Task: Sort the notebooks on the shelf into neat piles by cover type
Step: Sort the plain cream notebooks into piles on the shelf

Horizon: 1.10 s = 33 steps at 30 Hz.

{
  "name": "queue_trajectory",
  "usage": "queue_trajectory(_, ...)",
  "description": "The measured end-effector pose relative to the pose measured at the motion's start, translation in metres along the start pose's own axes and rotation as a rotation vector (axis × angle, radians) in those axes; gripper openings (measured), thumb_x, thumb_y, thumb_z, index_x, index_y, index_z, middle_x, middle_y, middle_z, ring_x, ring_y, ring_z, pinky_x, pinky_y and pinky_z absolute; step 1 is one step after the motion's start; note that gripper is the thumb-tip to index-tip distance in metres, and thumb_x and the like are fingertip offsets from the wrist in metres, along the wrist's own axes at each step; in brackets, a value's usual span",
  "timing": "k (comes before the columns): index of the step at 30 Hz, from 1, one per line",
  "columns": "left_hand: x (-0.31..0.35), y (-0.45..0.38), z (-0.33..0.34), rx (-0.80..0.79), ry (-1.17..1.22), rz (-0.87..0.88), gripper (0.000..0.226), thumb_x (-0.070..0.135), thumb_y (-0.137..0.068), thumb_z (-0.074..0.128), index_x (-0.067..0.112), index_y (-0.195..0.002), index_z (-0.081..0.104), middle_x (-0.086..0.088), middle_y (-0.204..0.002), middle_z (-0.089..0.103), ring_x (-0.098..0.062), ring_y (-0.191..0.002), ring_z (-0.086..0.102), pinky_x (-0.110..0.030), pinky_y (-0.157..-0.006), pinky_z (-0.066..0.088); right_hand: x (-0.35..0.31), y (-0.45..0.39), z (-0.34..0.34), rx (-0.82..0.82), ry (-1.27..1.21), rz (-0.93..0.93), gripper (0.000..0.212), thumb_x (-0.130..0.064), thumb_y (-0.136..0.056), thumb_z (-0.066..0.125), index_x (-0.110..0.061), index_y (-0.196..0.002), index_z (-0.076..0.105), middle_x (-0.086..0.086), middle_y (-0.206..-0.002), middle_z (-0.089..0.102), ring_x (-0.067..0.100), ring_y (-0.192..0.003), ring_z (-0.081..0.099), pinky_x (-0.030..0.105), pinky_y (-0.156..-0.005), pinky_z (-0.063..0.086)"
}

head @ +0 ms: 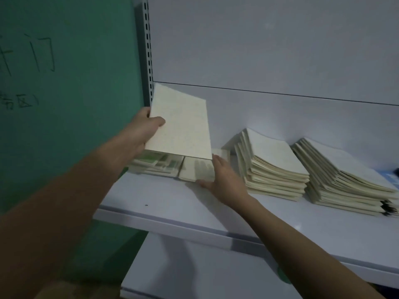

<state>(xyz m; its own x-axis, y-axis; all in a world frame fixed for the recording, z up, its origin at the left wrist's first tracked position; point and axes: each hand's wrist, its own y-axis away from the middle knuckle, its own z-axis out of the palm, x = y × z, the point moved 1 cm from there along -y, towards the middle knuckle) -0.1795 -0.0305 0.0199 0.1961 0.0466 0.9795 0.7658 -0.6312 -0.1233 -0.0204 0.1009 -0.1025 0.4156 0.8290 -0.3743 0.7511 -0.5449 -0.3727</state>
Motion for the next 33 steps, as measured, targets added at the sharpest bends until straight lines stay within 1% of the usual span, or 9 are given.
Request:
queue_trajectory(4,-0.008,-0.007,-0.027,-0.001,-0.028,-0.036,0.046,0.014,-0.1,0.052,0.016,-0.143,0.035,-0.007,-0.119,0.056,-0.02,-0.087,0.06,-0.034,-0.064,0.051,0.003,-0.025,0.014,-0.293,0.143,0.028,0.096,-0.068,-0.082,0.055,-0.017,-0.153,0.016,0.003,-0.16,0.017,0.025,-0.147,0.014,0.047,-0.116,0.023)
queue_trajectory(7,-0.016,-0.007,-0.044,-0.036,0.031,-0.074,0.049,0.012,-0.101,0.048,0.023,-0.145,0.027,-0.006,-0.116,0.055,-0.021,-0.087,0.06,-0.037,-0.064,0.052,0.004,-0.031,0.023,-0.306,0.239,-0.01,0.063,-0.061,-0.091,0.047,-0.017,-0.137,0.041,0.003,-0.138,0.045,0.027,-0.127,0.042,0.045,-0.099,0.037)
queue_trajectory(12,-0.021,-0.011,-0.063,-0.099,0.098,-0.157,0.048,0.008,-0.102,0.042,0.025,-0.144,0.025,-0.003,-0.104,0.056,-0.022,-0.086,0.059,-0.037,-0.061,0.05,0.003,-0.021,0.009,-0.107,0.067,0.021,0.035,-0.042,-0.102,0.035,-0.022,-0.112,0.063,0.006,-0.108,0.065,0.03,-0.102,0.061,0.035,-0.078,0.043)
queue_trajectory(14,-0.02,-0.013,-0.064,-0.145,0.097,-0.149,0.049,0.006,-0.102,0.039,0.025,-0.145,0.027,-0.003,-0.107,0.058,-0.021,-0.088,0.06,-0.037,-0.063,0.051,-0.009,-0.024,-0.01,0.076,-0.171,0.111,0.039,-0.041,-0.103,0.034,-0.02,-0.08,0.057,0.001,-0.077,0.059,0.026,-0.078,0.058,0.033,-0.062,0.037)
queue_trajectory(16,-0.02,-0.015,-0.06,-0.211,0.104,-0.139,0.048,0.004,-0.102,0.036,0.026,-0.145,0.032,-0.006,-0.122,0.06,-0.023,-0.096,0.061,-0.036,-0.07,0.053,-0.027,-0.029,-0.03,0.275,-0.308,0.151,0.042,-0.041,-0.103,0.033,-0.015,-0.074,0.05,0.001,-0.067,0.052,0.028,-0.067,0.052,0.035,-0.057,0.036)
queue_trajectory(22,-0.017,-0.014,-0.036,-0.286,0.27,-0.172,0.039,0.01,-0.104,0.035,0.03,-0.137,0.042,-0.005,-0.114,0.062,-0.022,-0.092,0.063,-0.034,-0.062,0.052,-0.097,-0.026,-0.057,0.483,-0.316,-0.018,0.033,-0.04,-0.103,0.033,-0.022,-0.104,0.061,-0.003,-0.075,0.06,0.023,-0.074,0.056,0.036,-0.065,0.041)
queue_trajectory(25,-0.013,-0.014,-0.031,-0.33,0.415,-0.228,0.027,0.031,-0.104,0.042,0.026,-0.13,0.047,-0.009,-0.1,0.064,-0.026,-0.077,0.068,-0.04,-0.057,0.055,-0.124,-0.022,-0.047,0.38,-0.028,-0.182,0.037,-0.044,-0.102,0.034,-0.036,-0.134,0.052,0.002,-0.104,0.071,0.028,-0.091,0.063,0.037,-0.072,0.047)
queue_trajectory(30,-0.02,-0.021,-0.04,-0.447,0.571,-0.323,0.06,0.058,-0.094,0.047,0.01,-0.129,0.057,-0.016,-0.102,0.068,-0.028,-0.079,0.069,-0.042,-0.064,0.058,-0.139,-0.024,-0.037,0.286,-0.039,-0.22,0.04,-0.042,-0.101,0.042,-0.033,-0.139,0.049,-0.006,-0.127,0.063,0.027,-0.107,0.059,0.04,-0.085,0.048)
queue_trajectory(33,-0.021,-0.022,-0.043,-0.414,0.531,-0.34,0.047,0.048,-0.095,0.052,0.008,-0.119,0.06,-0.014,-0.098,0.069,-0.028,-0.079,0.067,-0.039,-0.066,0.059,-0.137,-0.028,-0.038,0.098,0.016,-0.255,0.042,-0.047,-0.101,0.038,-0.031,-0.138,0.05,-0.011,-0.137,0.056,0.02,-0.119,0.055,0.04,-0.096,0.045)
